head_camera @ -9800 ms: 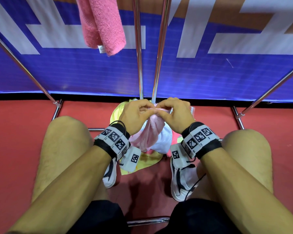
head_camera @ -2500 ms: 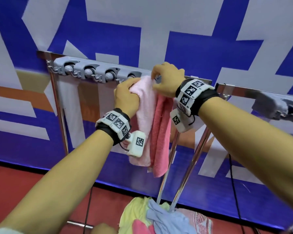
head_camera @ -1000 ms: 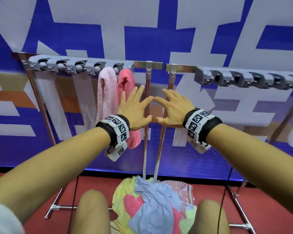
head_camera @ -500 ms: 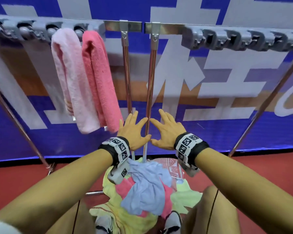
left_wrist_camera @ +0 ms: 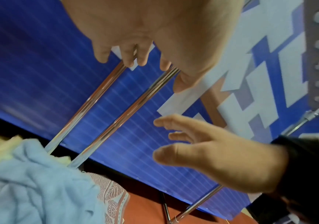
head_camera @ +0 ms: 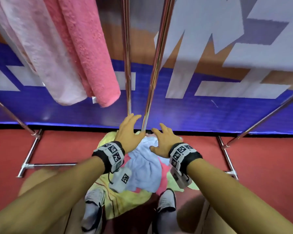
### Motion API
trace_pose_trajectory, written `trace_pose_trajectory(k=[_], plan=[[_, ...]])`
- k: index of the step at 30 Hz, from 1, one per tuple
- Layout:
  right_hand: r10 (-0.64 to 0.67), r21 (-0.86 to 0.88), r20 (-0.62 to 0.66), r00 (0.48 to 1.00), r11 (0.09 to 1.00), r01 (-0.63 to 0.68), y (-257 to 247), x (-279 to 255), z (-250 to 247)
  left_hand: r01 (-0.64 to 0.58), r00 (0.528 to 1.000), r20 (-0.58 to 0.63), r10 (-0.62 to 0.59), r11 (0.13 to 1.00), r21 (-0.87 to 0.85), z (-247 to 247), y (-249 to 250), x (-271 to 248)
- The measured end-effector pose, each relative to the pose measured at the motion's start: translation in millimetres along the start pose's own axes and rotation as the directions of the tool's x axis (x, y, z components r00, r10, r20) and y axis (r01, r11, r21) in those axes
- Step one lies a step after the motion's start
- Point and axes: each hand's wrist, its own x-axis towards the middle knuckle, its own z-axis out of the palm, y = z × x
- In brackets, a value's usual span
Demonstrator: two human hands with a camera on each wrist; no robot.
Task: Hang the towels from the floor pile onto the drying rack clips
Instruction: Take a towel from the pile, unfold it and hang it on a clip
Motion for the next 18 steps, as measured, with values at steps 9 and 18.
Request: trace_pose_trajectory(k=[9, 18], plan=[[0.000, 0.002, 0.230, 0.973, 1.000, 0.000, 16.4, 69.5, 90.2, 0.243, 0.960, -0.073, -0.269, 0.935, -0.257, 25.4, -61.3, 16.8], [0.001, 0.030, 0.312, 0.950, 0.999, -0.011, 8.0, 157.7, 166.2, 0.316, 0.938, -0.026, -0.346, 0.884, -0.344, 46.5, -79.3, 42.4]])
